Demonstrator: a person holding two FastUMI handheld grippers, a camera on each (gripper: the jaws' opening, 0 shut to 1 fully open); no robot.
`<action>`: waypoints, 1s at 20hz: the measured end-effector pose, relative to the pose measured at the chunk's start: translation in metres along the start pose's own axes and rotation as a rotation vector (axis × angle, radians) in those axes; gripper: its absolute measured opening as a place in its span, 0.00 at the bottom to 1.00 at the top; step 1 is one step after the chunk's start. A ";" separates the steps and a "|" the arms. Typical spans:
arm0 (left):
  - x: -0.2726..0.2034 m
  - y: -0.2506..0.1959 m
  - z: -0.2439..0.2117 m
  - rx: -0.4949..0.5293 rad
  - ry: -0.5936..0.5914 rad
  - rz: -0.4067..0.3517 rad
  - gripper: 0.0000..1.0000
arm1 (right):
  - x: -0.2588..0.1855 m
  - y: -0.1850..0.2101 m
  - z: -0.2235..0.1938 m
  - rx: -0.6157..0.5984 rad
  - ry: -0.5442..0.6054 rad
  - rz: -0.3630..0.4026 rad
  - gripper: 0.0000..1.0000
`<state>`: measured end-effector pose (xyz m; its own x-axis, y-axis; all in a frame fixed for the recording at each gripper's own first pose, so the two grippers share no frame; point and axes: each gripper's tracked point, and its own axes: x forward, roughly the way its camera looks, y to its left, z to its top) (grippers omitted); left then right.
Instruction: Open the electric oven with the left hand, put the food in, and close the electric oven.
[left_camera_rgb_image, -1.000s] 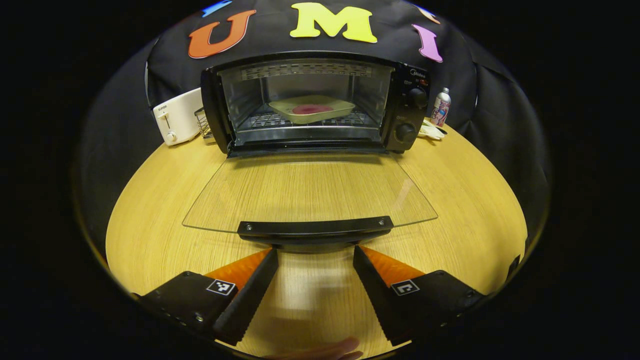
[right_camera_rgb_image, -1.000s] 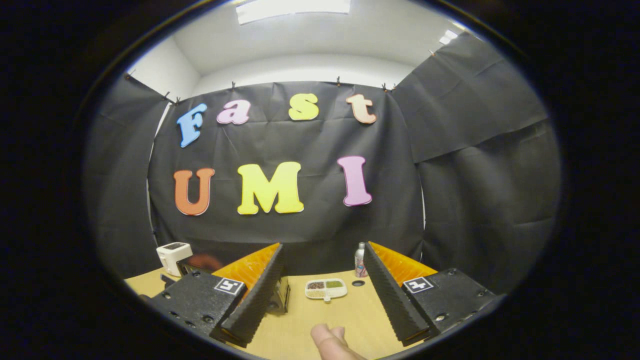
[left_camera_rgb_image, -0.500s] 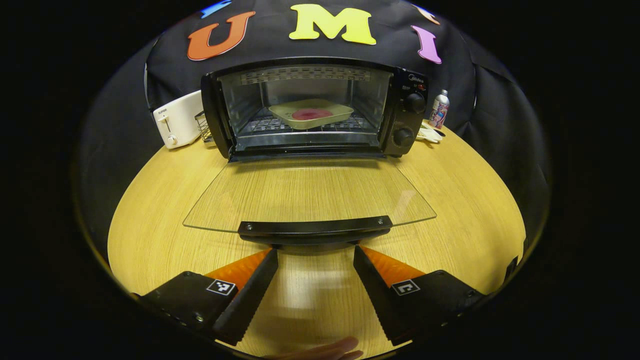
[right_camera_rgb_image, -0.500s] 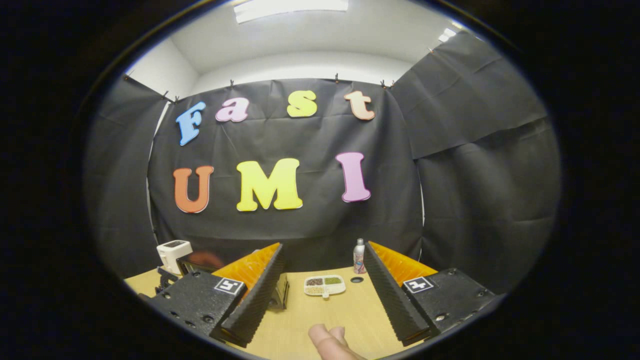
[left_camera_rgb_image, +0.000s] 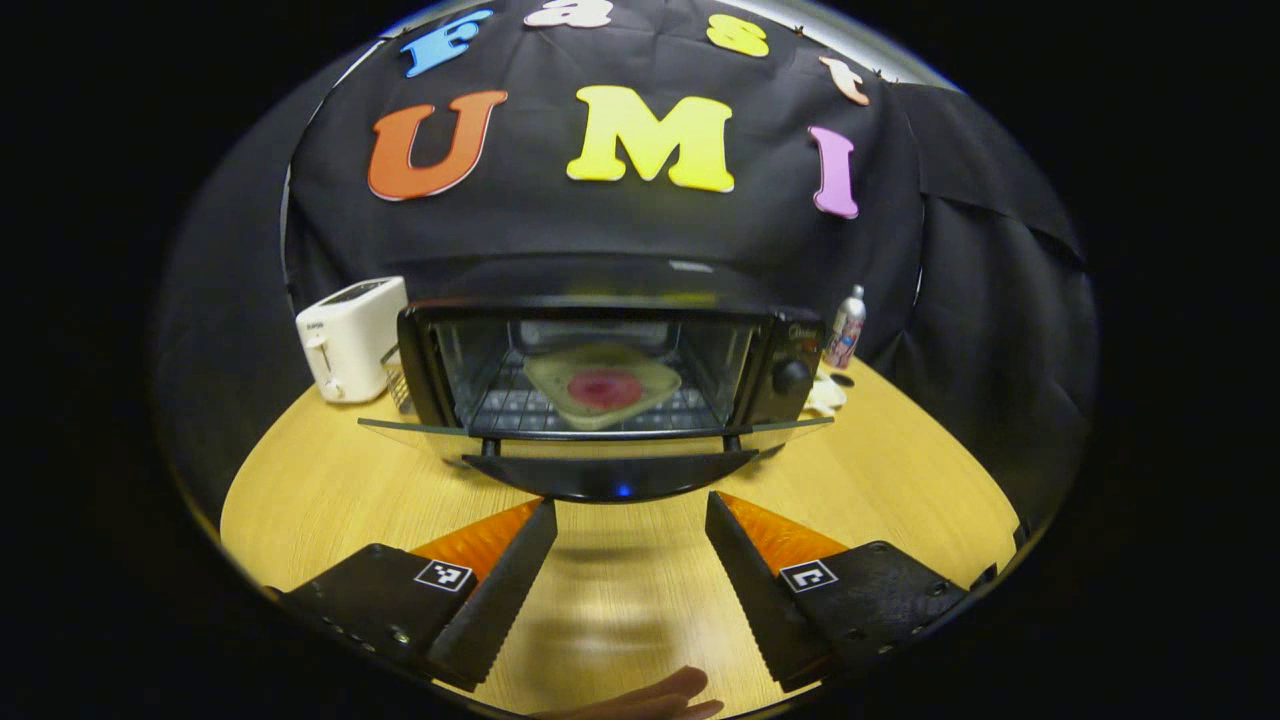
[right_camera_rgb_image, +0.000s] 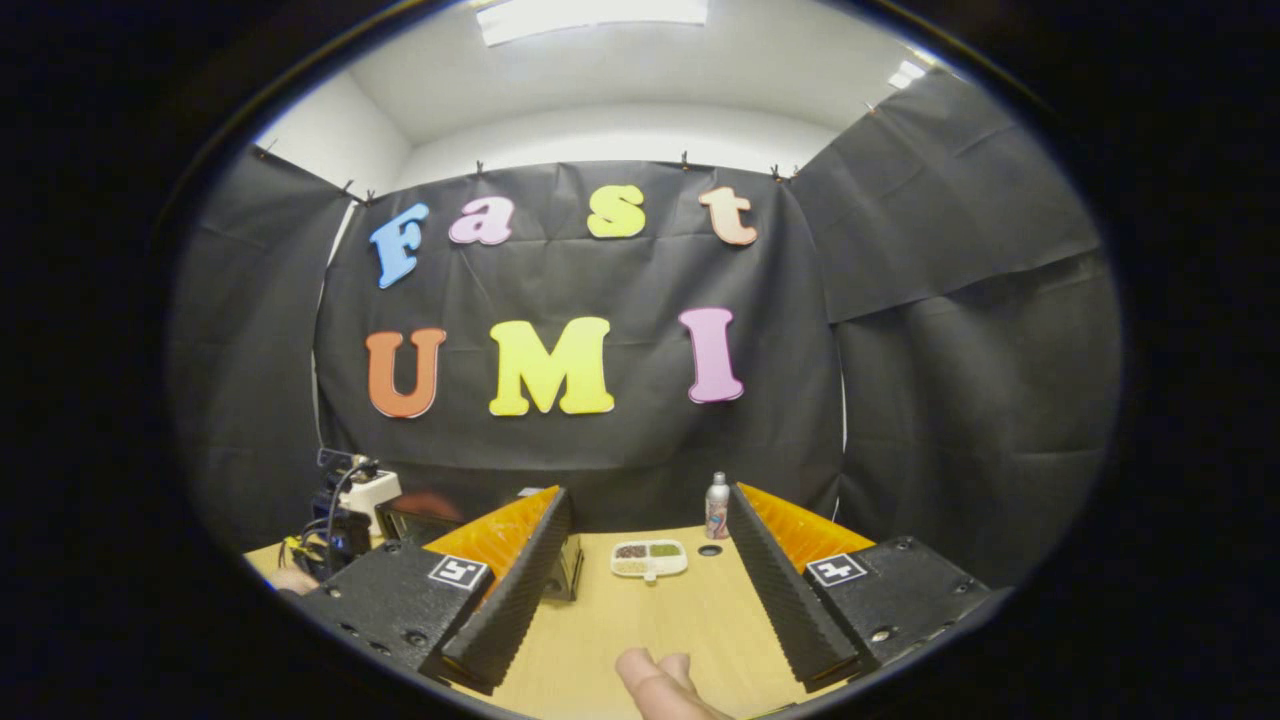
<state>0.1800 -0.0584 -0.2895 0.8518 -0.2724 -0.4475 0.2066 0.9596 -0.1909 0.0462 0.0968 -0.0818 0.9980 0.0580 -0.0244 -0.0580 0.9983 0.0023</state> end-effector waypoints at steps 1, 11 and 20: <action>0.004 0.006 0.005 -0.020 -0.023 0.005 0.95 | -0.007 -0.001 0.001 0.005 0.007 0.007 0.96; -0.130 -0.001 0.061 0.022 -0.248 0.079 0.95 | -0.093 -0.028 0.018 0.031 0.008 0.030 0.96; -0.329 -0.047 0.072 0.087 -0.419 0.155 0.94 | -0.147 -0.022 0.036 0.008 -0.061 0.099 0.96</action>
<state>-0.0752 -0.0092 -0.0699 0.9934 -0.0906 -0.0697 0.0859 0.9940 -0.0670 -0.0987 0.0664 -0.0419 0.9870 0.1562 0.0368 -0.1566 0.9876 0.0096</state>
